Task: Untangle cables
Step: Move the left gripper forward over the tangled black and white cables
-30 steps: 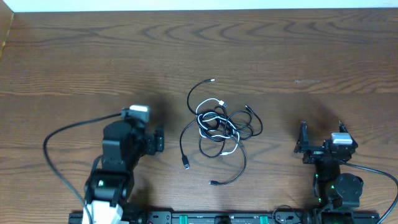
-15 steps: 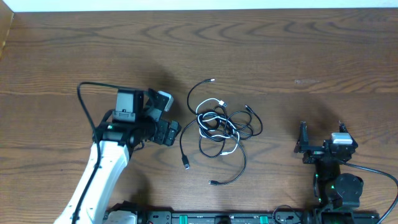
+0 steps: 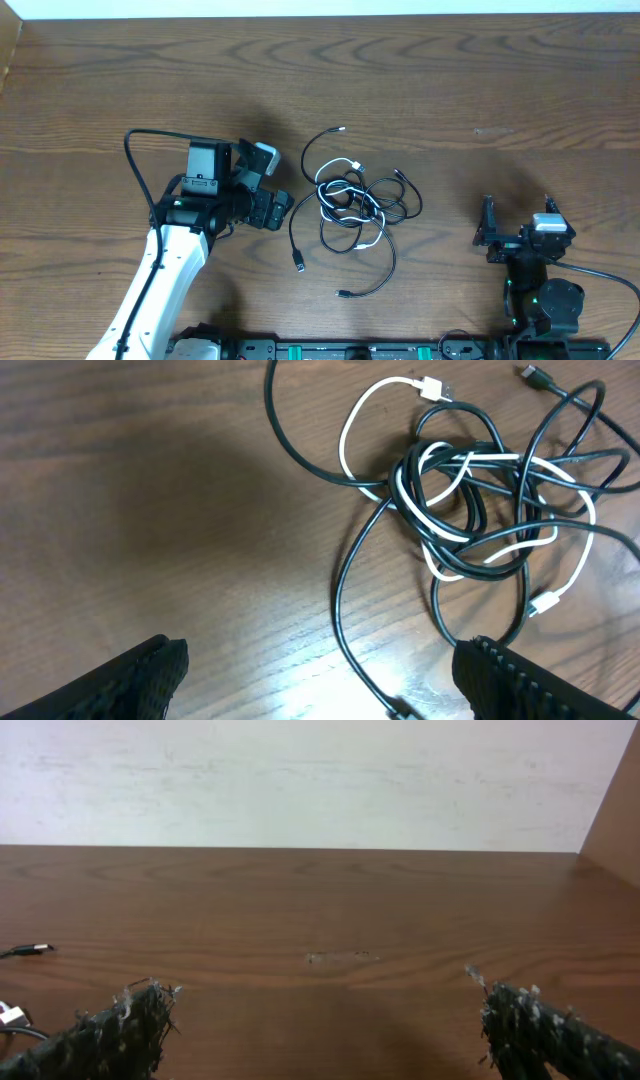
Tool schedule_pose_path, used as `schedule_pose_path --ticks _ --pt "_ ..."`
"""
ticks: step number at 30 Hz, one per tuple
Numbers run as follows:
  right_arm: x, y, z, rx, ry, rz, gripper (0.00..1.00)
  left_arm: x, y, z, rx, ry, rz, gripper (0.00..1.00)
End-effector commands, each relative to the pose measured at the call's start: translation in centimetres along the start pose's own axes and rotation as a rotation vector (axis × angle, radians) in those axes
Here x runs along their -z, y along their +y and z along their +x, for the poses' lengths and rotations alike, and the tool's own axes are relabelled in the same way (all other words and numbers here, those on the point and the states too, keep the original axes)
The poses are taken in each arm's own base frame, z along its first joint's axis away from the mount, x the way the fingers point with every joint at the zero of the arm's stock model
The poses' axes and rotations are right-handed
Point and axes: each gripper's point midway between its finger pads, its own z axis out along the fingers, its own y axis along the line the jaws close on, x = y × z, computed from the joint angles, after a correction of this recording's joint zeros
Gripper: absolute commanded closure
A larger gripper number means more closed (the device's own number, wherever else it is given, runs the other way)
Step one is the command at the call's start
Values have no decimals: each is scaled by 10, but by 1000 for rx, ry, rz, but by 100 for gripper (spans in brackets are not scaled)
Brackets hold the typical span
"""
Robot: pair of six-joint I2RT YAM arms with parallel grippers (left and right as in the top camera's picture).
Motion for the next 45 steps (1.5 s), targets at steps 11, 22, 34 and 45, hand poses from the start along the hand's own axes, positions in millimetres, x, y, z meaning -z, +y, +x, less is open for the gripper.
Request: schedule_pose_path --ticks 11,22,34,45 --pt "0 -1 0 -14 -1 2 1 32 -49 -52 122 51 45 10" --pt "0 -1 0 -14 -1 2 1 3 -45 -45 224 133 46 10" --pt "0 -1 0 -14 -1 2 1 -1 -31 -44 397 128 -60 10" --pt "0 -1 0 -14 -1 2 1 -30 -43 -32 405 203 -99 10"
